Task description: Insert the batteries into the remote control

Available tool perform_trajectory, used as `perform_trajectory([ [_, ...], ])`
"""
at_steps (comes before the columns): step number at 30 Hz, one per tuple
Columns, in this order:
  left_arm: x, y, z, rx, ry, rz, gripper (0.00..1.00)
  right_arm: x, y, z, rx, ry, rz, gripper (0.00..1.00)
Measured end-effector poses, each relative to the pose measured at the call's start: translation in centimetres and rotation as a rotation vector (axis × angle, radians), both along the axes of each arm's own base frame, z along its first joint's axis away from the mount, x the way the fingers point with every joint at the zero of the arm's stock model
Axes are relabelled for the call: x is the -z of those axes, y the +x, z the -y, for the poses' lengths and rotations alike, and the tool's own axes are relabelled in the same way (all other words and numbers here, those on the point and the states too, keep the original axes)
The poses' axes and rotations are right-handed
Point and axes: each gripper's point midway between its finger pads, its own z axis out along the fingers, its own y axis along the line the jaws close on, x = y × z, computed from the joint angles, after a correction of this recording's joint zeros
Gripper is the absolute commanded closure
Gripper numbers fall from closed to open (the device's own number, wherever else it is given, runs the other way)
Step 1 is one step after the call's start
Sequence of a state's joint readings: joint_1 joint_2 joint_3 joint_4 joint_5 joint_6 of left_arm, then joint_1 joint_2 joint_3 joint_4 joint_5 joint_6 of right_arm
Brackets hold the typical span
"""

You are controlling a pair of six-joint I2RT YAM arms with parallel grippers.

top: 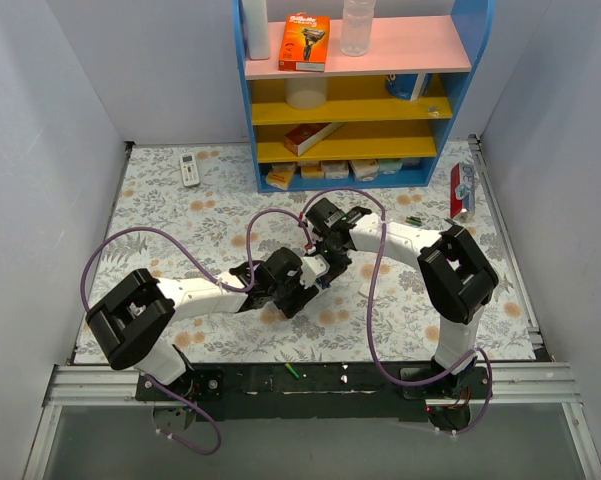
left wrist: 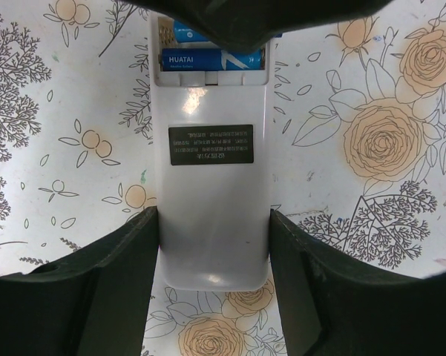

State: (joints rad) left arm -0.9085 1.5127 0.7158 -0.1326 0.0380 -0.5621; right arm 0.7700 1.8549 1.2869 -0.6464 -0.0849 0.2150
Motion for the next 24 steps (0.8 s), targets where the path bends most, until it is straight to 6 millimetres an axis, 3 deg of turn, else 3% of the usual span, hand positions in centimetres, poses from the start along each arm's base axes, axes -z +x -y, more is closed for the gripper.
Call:
perform_trajectory([
  [17, 0.0, -0.1, 0.0, 0.002, 0.0, -0.004, 0.65, 0.0, -0.3, 0.1, 0.005, -0.009, -0.004, 0.7],
  [24, -0.8, 0.1, 0.8, 0.015, -0.032, 0.002, 0.65, -2.0, 0.2, 0.3, -0.007, 0.022, 0.061, 0.68],
])
